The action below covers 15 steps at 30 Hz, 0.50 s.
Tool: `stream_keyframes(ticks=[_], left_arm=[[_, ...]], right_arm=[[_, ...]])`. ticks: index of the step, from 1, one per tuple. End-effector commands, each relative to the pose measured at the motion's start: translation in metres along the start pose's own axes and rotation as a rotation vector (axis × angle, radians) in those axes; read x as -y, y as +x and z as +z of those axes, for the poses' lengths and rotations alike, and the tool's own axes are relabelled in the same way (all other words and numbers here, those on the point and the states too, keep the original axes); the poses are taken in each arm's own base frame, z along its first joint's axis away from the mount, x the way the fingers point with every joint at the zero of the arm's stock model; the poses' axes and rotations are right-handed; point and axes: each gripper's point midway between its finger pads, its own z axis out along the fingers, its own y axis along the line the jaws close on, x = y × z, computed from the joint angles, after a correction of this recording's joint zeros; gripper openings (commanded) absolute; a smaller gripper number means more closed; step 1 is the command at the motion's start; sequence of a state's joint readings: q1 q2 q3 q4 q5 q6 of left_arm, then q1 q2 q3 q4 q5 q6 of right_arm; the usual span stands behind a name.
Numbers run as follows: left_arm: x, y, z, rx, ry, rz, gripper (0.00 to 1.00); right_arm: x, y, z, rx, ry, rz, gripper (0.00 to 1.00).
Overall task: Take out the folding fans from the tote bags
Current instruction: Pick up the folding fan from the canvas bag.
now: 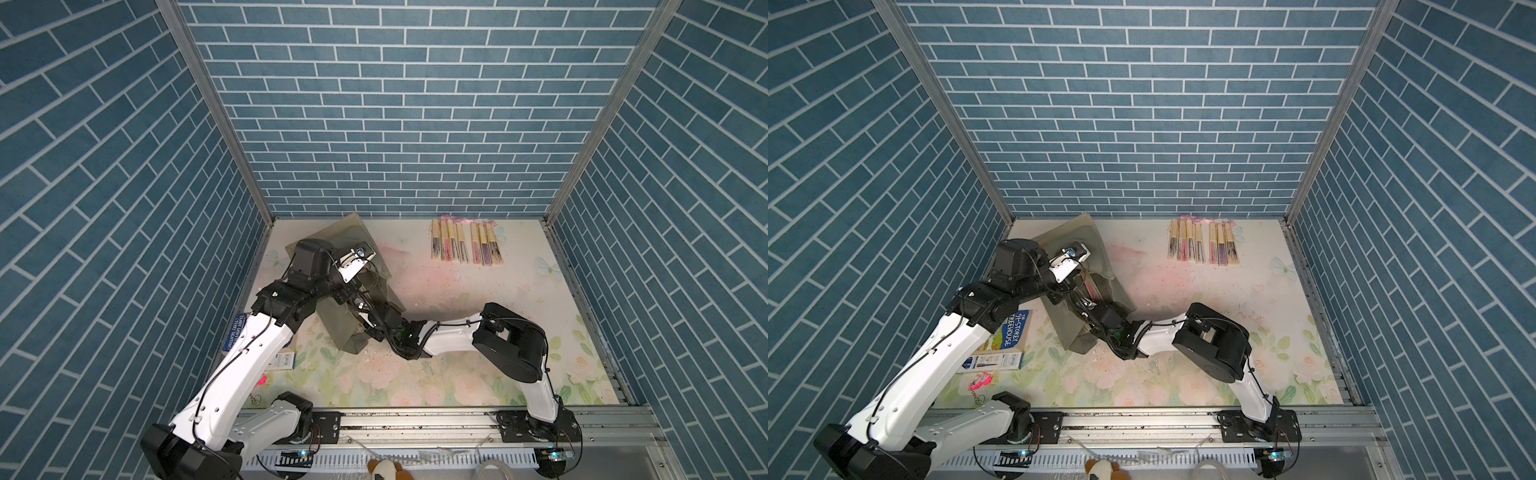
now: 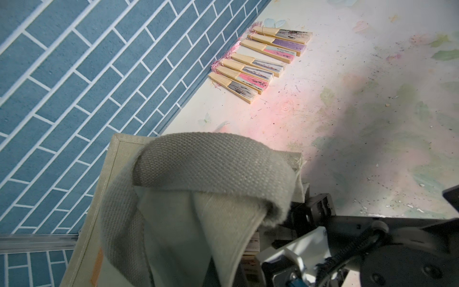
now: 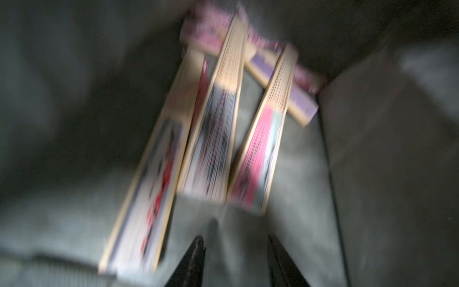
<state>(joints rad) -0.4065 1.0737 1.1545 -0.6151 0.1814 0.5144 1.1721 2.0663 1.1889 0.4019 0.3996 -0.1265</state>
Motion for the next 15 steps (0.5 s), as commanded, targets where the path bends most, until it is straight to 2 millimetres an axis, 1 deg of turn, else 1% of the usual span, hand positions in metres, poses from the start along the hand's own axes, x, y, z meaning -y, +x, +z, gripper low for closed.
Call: stream_keyframes(ticks=[1,3,6,12,15], left_arm=[[0.000,-0.021,-0.010,0.074,0.010,0.010,0.00],[0.001,-0.022,-0.010,0.079,0.018,0.011,0.00],[0.003,-0.023,-0.010,0.079,0.029,0.009,0.00],[0.006,-0.022,-0.008,0.081,0.043,0.015,0.00],[0.008,-0.022,-0.007,0.078,0.050,0.015,0.00]], right_arm=[[0.021,-0.025,0.002,0.048,-0.003,0.104,0.44],[0.028,-0.031,0.005,0.064,-0.017,0.144,0.46],[0.045,-0.034,0.018,0.047,-0.003,0.206,0.48],[0.073,-0.019,0.043,-0.003,0.022,0.420,0.53],[0.072,-0.013,0.057,-0.036,-0.030,0.497,0.57]])
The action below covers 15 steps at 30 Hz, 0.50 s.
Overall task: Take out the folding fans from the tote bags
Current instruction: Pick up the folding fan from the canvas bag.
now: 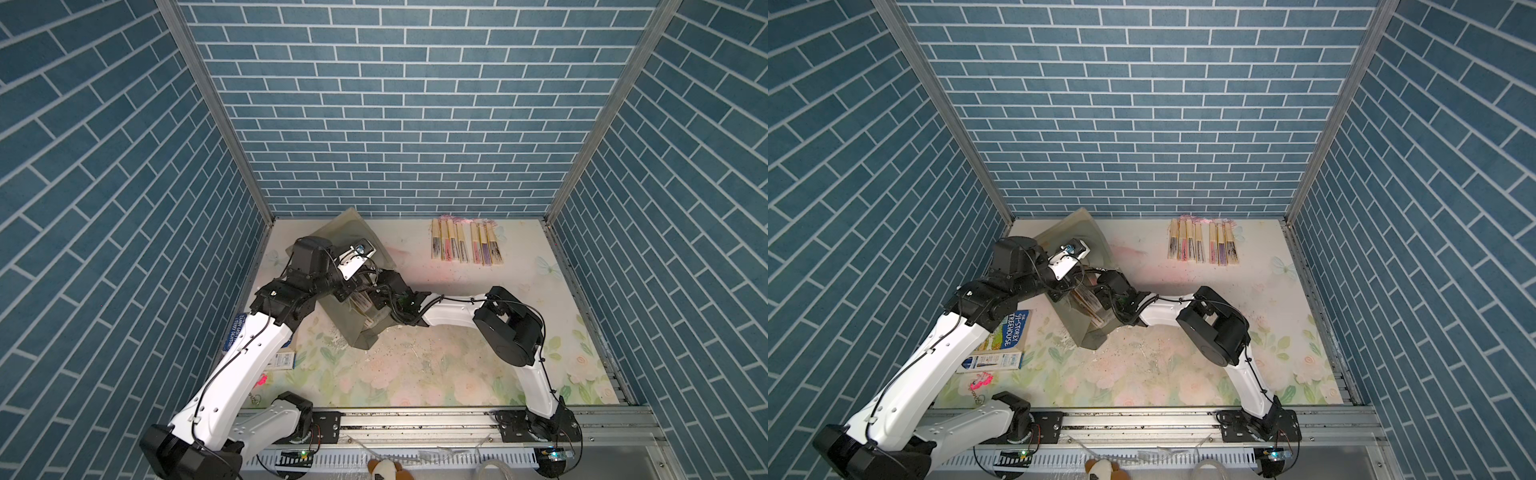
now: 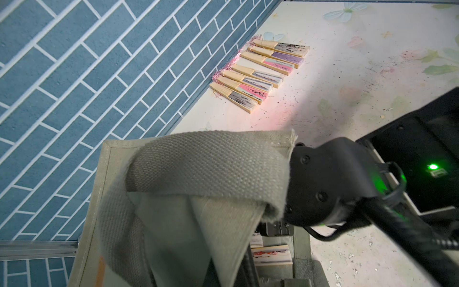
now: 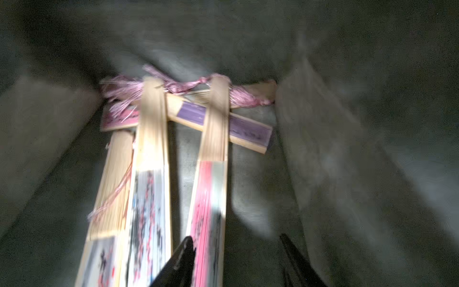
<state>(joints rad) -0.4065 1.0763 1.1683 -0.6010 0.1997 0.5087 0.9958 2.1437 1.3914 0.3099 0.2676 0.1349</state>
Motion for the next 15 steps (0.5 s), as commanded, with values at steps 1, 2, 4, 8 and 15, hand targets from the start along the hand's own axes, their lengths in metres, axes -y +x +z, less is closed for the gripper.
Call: stream_keyframes(ticks=[1,2,4,8,15], left_arm=[[0.009,-0.013,-0.004,0.045,0.049,0.015,0.00],[0.009,-0.013,-0.003,0.046,0.051,0.016,0.00],[0.010,-0.013,-0.002,0.046,0.056,0.016,0.00],[0.010,-0.012,-0.001,0.041,0.057,0.014,0.00],[0.011,-0.011,0.000,0.037,0.056,0.015,0.00]], right_arm=[[0.002,0.020,0.022,-0.076,-0.044,0.147,0.59],[0.003,0.024,0.026,-0.085,-0.040,0.158,0.59],[0.006,0.031,0.034,-0.095,-0.066,0.197,0.61],[0.004,0.045,0.043,-0.158,-0.141,0.305,0.62],[-0.019,0.048,0.042,-0.216,-0.376,0.553,0.51]])
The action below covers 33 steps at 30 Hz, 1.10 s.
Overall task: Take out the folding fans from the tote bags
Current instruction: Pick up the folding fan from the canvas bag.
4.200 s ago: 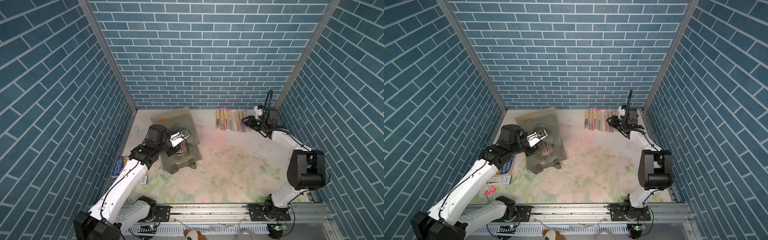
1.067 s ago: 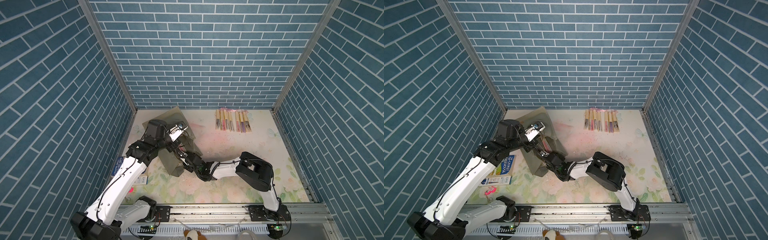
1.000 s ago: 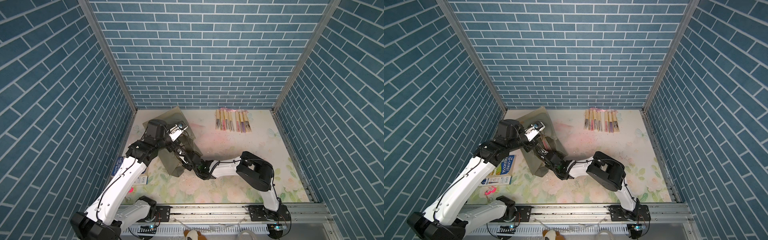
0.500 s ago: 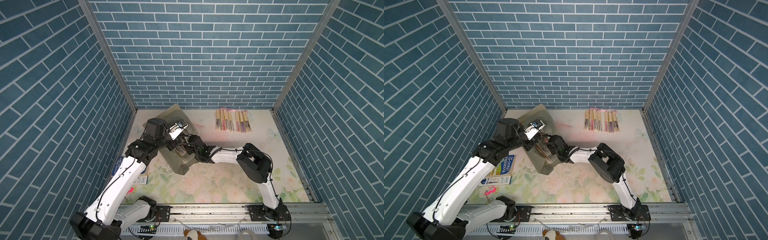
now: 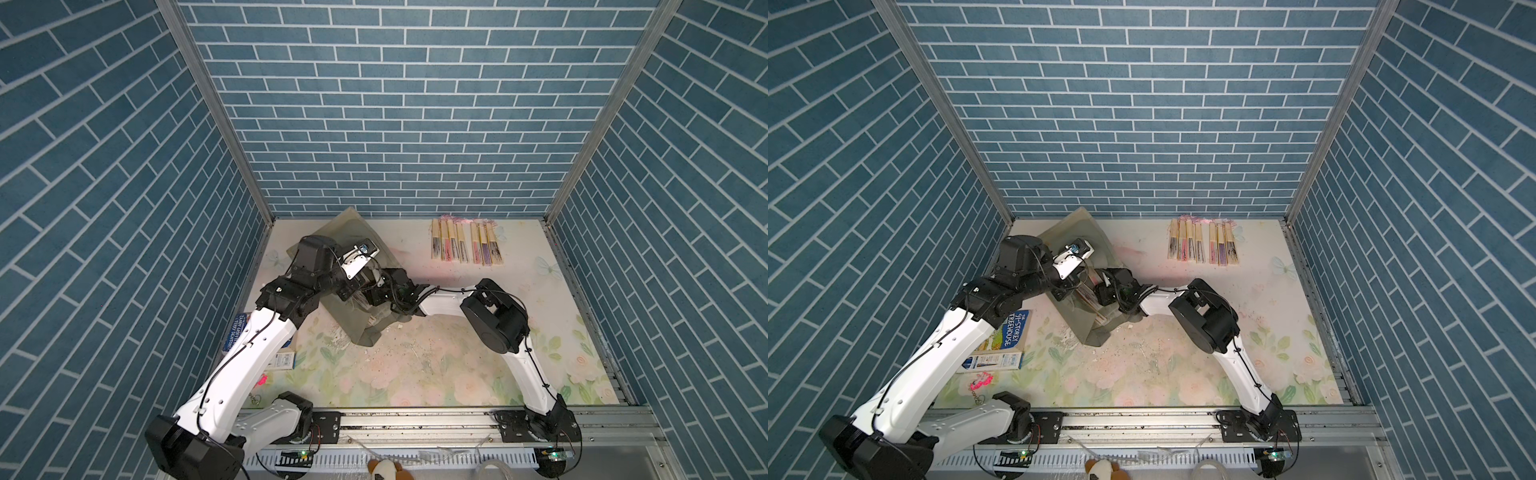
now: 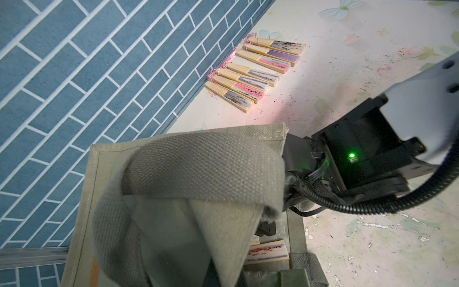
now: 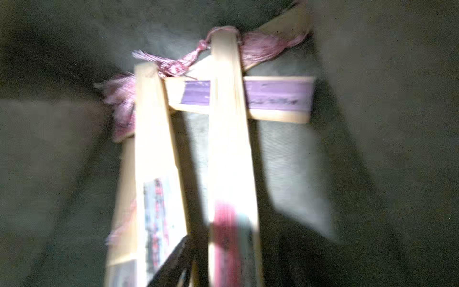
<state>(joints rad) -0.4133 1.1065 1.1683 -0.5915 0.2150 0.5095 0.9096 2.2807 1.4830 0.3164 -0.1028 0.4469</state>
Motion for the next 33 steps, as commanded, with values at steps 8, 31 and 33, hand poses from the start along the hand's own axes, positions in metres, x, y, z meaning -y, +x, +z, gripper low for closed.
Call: stream_keyframes(ticks=[8,31,33], left_arm=[[0.006,-0.011,-0.010,0.046,0.020,0.016,0.00],[-0.006,-0.013,-0.011,0.045,-0.056,0.013,0.00],[-0.006,-0.015,-0.011,0.052,-0.054,0.010,0.00]], right_arm=[[-0.011,0.019,0.006,-0.121,-0.204,0.298,0.33],[-0.017,0.014,-0.076,-0.079,-0.164,0.201,0.10],[-0.018,0.022,-0.077,-0.102,-0.142,0.161,0.09]])
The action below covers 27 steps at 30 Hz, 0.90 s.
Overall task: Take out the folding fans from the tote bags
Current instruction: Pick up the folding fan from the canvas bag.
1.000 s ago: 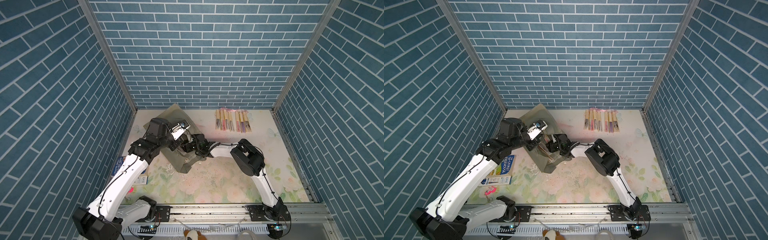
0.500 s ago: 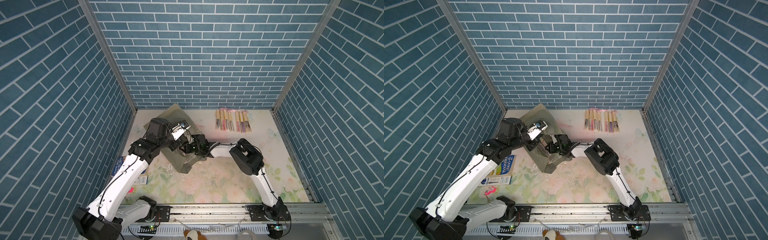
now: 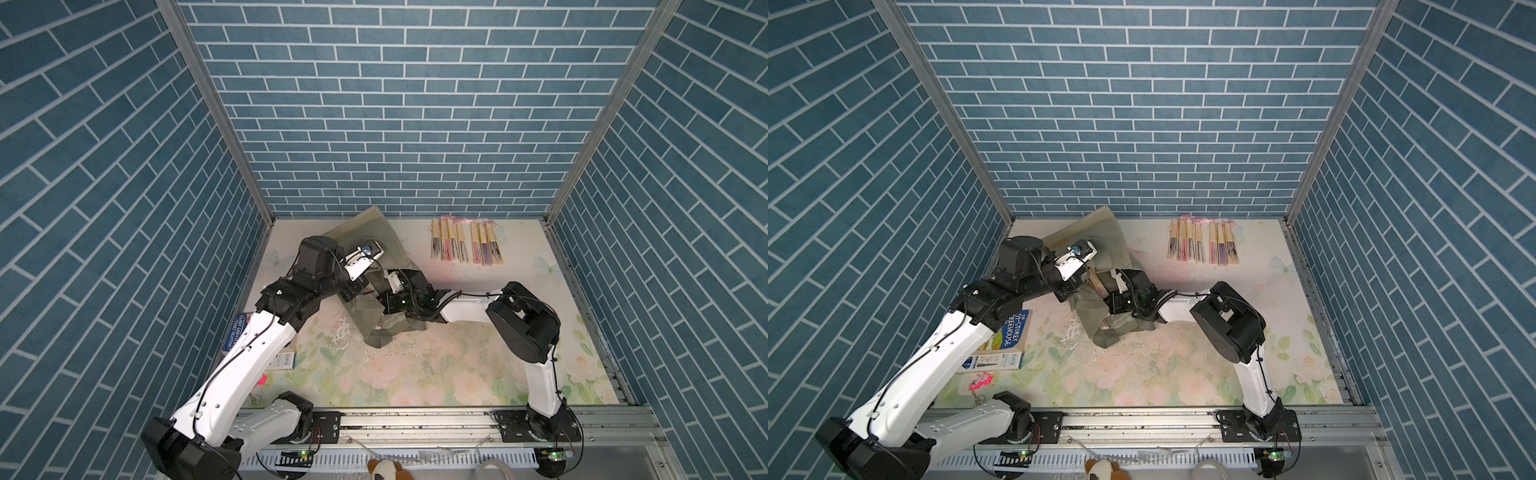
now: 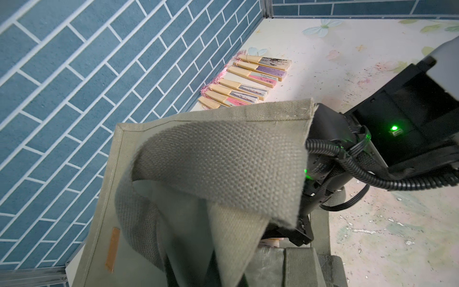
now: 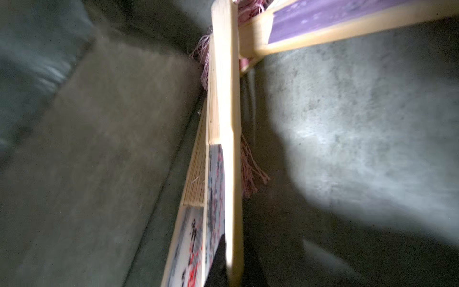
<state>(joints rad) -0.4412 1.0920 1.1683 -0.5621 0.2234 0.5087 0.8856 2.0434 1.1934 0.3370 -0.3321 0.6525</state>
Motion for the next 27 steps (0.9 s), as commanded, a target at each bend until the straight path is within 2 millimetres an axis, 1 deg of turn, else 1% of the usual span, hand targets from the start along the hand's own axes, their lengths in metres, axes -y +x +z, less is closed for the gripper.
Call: stream_keyframes(ticks=[1,4,7,11,17,21,27], left_arm=[[-0.012,-0.002,-0.007,0.004,-0.061,-0.010,0.00],[-0.010,-0.001,-0.005,-0.002,-0.052,-0.010,0.00],[-0.008,-0.001,-0.003,-0.008,-0.046,-0.008,0.00],[-0.008,0.000,-0.004,-0.007,-0.049,-0.004,0.00],[-0.008,-0.001,-0.004,-0.007,-0.049,-0.003,0.00],[-0.007,-0.001,-0.004,-0.006,-0.051,0.000,0.00],[-0.007,0.000,-0.004,-0.010,-0.052,0.006,0.00]], right_arm=[[0.000,-0.006,-0.010,0.013,0.046,-0.085,0.09],[-0.010,0.003,-0.004,-0.023,0.083,-0.181,0.09],[-0.020,0.005,-0.002,-0.033,0.123,-0.270,0.09],[-0.025,0.005,-0.003,-0.041,0.159,-0.334,0.10],[-0.026,0.001,-0.014,-0.023,0.185,-0.330,0.11],[-0.018,-0.005,-0.027,-0.006,0.266,-0.319,0.11],[-0.028,-0.003,-0.042,-0.004,0.239,-0.271,0.11]])
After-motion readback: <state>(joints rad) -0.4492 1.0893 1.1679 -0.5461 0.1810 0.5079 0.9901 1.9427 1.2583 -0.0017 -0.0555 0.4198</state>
